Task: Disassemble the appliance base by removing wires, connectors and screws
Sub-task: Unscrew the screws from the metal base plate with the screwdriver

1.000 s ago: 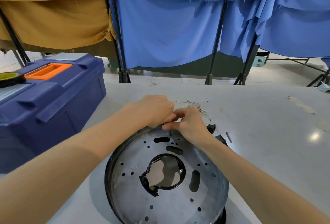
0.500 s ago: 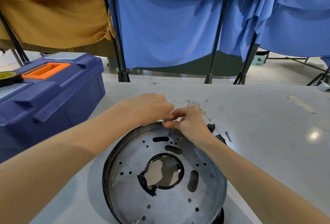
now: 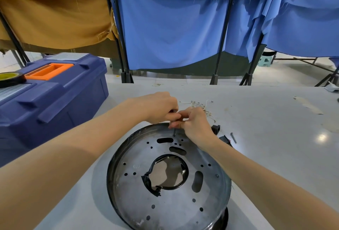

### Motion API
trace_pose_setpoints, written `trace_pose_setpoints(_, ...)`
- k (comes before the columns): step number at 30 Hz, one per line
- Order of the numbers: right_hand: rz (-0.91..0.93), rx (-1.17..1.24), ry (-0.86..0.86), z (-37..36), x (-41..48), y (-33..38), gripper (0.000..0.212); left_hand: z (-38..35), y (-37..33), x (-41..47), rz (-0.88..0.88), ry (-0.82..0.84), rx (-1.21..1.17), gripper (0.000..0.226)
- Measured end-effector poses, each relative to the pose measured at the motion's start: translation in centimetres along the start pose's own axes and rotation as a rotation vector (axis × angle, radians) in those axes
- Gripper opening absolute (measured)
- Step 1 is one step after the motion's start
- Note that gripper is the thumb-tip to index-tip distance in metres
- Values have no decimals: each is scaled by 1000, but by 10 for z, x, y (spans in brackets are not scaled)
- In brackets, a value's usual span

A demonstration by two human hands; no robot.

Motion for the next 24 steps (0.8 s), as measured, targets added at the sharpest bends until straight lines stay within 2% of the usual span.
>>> trace_pose_setpoints(8,5,28,10,1,0,3,14,6,-8,-1,139,-44,-15,44)
trace_pose_setpoints(15,-23,38,37,1,1,1,9,-2,0,-12,236,-15,-53,44)
trace_pose_setpoints(19,-10,50,46,3,5,0,17,-4,24,-20,288,-45,-209,44)
trace_pose_setpoints(24,-100,209,-65,22,14,-8,22,-12,57,-22,365,-103,-481,35)
Point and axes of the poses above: each hand's wrist, its own x-axis towards the middle knuckle, its own z-axis out of the back of the hand, y = z × x, the point moved 5 cm from there along x, towards the middle knuckle, and after that the axes turned 8 degrees about x, right-handed, at the moved point
